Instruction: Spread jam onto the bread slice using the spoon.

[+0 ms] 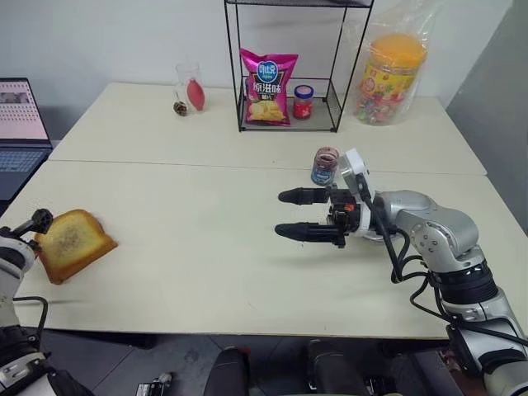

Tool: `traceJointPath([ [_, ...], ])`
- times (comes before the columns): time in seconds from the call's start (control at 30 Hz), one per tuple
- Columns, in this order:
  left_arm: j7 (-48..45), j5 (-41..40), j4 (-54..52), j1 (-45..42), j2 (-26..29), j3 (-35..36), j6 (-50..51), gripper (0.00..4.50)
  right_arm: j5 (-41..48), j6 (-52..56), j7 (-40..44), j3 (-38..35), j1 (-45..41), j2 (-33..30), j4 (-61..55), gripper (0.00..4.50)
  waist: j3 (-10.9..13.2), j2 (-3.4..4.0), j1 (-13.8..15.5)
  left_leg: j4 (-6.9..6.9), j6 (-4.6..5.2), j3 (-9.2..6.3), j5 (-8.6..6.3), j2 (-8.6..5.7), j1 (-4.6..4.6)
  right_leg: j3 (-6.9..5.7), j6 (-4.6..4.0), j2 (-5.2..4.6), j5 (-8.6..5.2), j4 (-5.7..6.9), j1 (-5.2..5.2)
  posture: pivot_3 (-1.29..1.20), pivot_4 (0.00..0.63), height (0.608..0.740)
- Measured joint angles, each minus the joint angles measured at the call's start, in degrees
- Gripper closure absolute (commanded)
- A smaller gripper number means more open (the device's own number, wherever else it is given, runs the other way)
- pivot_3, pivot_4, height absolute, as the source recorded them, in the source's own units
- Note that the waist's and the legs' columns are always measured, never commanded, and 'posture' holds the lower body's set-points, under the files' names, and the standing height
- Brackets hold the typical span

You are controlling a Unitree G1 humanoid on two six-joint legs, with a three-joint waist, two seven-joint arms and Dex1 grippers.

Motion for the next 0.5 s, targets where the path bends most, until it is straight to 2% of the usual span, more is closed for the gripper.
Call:
traceJointPath([
  [0.3, 1.6, -3.44, 2.65, 1.68, -2.09, 2.43, 6.06, 0.0, -0.07, 0.81, 0.19, -0.08, 0.59, 0.03, -0.05, 0.04, -0.04, -0.08, -0.2, 0.0, 0.0, 0.0, 0.0, 0.0, 0.02, 0.01, 0.02, 0.02, -0.01, 0.02, -0.01, 0.0, 0.15, 0.74],
  [0.4, 2.26, -5.04, 3.54, 0.44, -2.17, 4.13, 7.47, 0.47, -0.02, 1.14, -0.28, -0.21, 0.74, 0.13, -0.19, 0.0, -0.04, -0.07, -0.14, 0.01, 0.0, 0.0, 0.0, -0.02, 0.04, 0.02, 0.06, 0.02, -0.03, 0.04, 0.0, 0.0, 0.15, 0.74],
  [0.5, 2.29, -5.5, 4.13, -0.04, -2.04, 4.43, 8.27, 1.17, 0.02, 1.9, -0.46, -0.74, 0.8, 0.08, -0.53, 0.0, -0.04, -0.07, 0.0, 0.01, 0.0, 0.0, 0.0, -0.04, 0.04, 0.02, 0.14, 0.0, -0.07, 0.05, 0.01, 0.0, 0.15, 0.74],
])
